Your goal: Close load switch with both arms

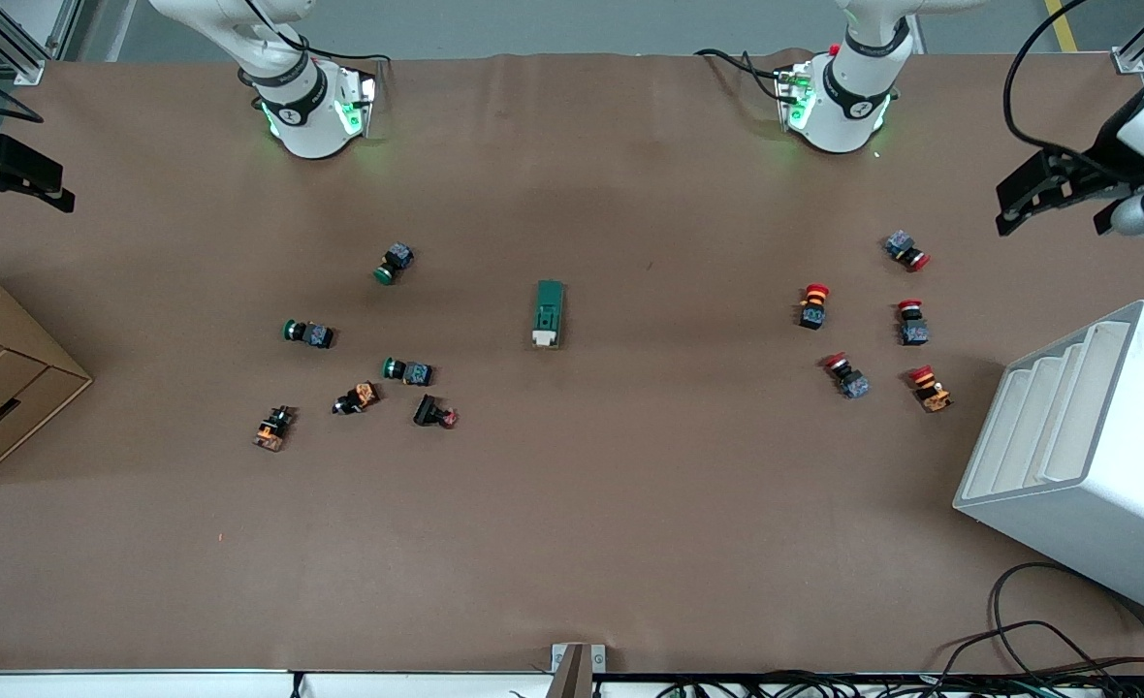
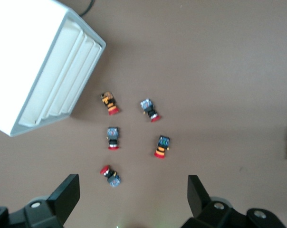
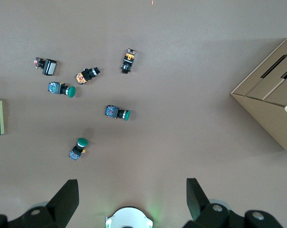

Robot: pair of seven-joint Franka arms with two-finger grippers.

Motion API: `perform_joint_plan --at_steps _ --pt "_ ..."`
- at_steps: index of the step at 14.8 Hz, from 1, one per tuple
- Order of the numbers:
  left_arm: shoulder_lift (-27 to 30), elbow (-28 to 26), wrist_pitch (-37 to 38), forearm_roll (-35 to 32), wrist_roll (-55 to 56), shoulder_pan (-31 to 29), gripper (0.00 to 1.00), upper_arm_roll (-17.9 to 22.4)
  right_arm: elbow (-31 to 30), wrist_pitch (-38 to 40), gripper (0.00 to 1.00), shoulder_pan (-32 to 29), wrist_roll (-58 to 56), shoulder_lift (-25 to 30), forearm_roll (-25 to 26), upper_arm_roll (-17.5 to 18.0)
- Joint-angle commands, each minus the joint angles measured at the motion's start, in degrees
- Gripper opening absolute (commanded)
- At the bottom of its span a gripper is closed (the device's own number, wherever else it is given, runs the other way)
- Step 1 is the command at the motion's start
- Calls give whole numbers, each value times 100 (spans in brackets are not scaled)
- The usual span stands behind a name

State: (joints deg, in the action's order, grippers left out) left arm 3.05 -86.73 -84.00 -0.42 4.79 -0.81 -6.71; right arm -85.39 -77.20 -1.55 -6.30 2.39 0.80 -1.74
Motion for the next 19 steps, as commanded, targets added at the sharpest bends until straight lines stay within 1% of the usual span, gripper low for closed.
perform_joint_plan --at_steps 1,3,10,13,15,19 --pt "574 -678 -73 148 -119 46 100 161 -180 -16 100 5 85 174 -37 -2" --pt "565 -670 -46 139 -119 55 100 153 -75 99 100 14 85 166 -37 25" --pt "284 -424 -55 104 -119 99 100 100 -92 161 100 40 102 175 -63 25" --pt "293 -441 -64 60 -171 160 100 91 -101 135 100 32 102 175 -63 25" --pt "319 -459 -64 60 -189 125 100 -40 -101 108 100 40 102 183 -63 34" --pt "381 -441 7 148 -189 99 100 -15 -92 91 100 32 102 183 -63 34"
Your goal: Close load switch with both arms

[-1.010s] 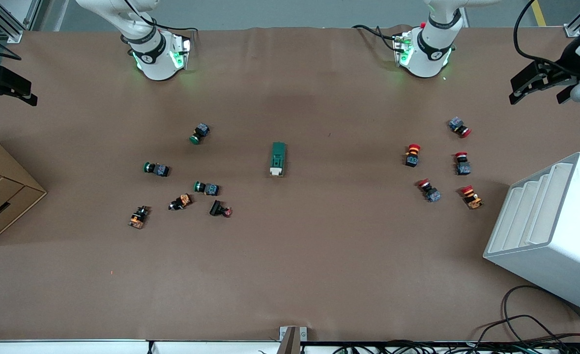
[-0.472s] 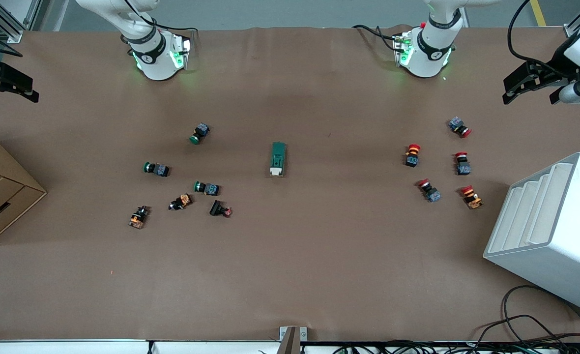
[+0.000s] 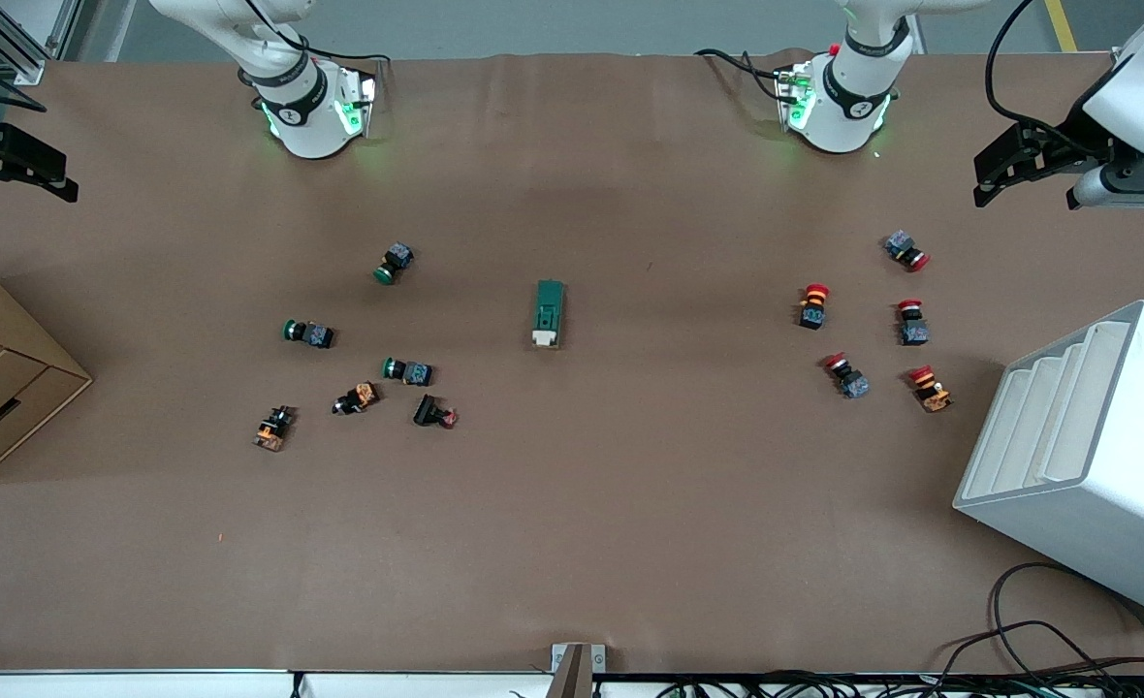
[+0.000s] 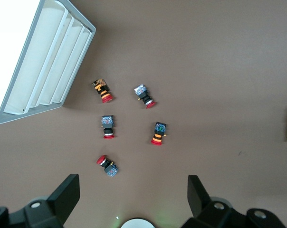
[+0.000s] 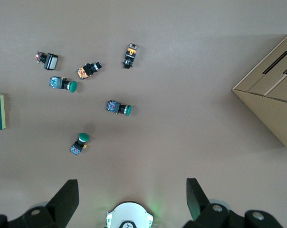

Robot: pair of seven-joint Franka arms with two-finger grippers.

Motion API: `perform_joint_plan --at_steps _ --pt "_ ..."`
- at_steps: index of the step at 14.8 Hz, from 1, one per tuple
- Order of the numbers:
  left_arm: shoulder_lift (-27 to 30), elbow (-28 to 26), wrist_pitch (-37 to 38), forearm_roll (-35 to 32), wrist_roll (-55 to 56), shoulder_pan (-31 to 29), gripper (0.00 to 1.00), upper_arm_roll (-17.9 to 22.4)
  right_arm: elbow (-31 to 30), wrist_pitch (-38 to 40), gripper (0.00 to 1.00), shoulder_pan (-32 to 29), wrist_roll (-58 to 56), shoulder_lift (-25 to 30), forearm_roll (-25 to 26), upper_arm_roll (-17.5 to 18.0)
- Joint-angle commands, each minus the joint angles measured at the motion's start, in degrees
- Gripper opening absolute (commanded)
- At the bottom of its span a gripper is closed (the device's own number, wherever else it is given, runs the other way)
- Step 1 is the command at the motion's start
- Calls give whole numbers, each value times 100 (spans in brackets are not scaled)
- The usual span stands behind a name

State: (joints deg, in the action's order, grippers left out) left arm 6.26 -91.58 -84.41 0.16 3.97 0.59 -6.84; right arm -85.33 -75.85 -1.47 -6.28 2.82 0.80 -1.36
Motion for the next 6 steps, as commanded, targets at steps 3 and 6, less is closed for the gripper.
perform_joint_plan --at_steps 3,6 --pt "-19 131 47 98 -107 -50 100 -28 -107 -62 100 24 101 131 -63 -4" --pt "-90 211 47 81 -125 -59 100 -2 -98 -79 100 24 101 131 -63 -4"
